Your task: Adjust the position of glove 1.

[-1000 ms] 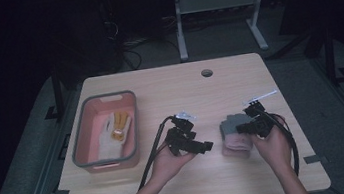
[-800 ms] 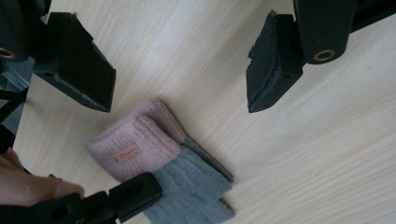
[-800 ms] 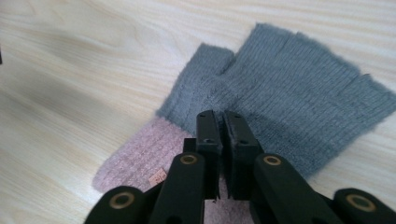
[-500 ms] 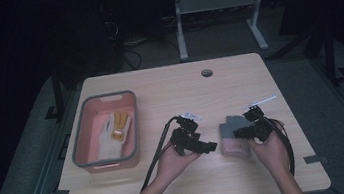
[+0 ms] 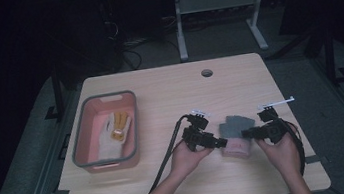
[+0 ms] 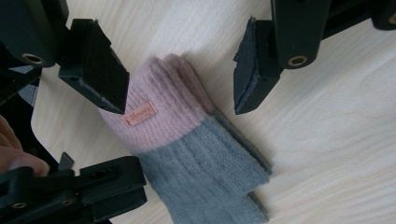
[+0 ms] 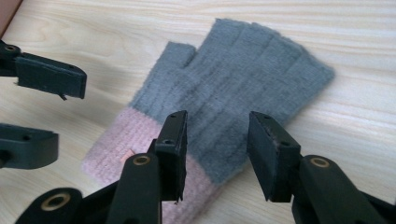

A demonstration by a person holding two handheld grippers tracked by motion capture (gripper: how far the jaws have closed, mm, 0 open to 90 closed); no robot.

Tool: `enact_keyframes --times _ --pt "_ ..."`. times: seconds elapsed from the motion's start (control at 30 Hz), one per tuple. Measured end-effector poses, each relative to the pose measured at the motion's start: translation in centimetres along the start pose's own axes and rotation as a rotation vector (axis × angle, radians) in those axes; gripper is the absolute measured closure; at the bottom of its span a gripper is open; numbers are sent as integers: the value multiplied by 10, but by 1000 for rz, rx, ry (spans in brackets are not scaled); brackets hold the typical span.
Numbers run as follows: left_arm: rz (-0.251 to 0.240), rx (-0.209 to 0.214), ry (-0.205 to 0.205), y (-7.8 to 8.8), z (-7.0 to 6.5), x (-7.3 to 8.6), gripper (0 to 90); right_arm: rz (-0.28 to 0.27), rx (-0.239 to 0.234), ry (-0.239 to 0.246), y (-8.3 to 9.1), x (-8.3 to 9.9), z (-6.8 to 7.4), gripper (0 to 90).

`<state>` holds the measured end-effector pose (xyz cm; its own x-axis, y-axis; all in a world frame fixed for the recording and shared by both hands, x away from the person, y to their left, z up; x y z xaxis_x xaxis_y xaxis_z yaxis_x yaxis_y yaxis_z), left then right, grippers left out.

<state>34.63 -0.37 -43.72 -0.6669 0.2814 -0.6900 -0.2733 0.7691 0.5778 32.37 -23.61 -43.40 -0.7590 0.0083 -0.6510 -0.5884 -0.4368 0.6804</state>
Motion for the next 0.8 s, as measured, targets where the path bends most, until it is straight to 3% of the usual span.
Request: enact_keyframes --times 0.23,0.57,0.8 --pt "9 16 30 -13 0 1 397 2 -18 -29 -2 5 -8 558" --pt "71 5 26 -28 -4 7 466 2 -35 -78 -6 12 -16 542" --pt "78 -3 37 -32 -3 9 469 -1 -52 -106 -8 17 -20 514"
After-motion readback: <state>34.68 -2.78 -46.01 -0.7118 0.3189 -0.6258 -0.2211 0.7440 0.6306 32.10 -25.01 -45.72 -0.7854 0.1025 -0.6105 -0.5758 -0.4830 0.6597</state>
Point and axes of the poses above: each handheld gripper's, and its own axes: y roughly backward along the jaws, x roughly out of its underside, z roughly to its left, the point moved 1 cm from there along -y, roughly forward along the jaws, and after that the axes turned 11 degrees about -z, right-handed, at the moved point
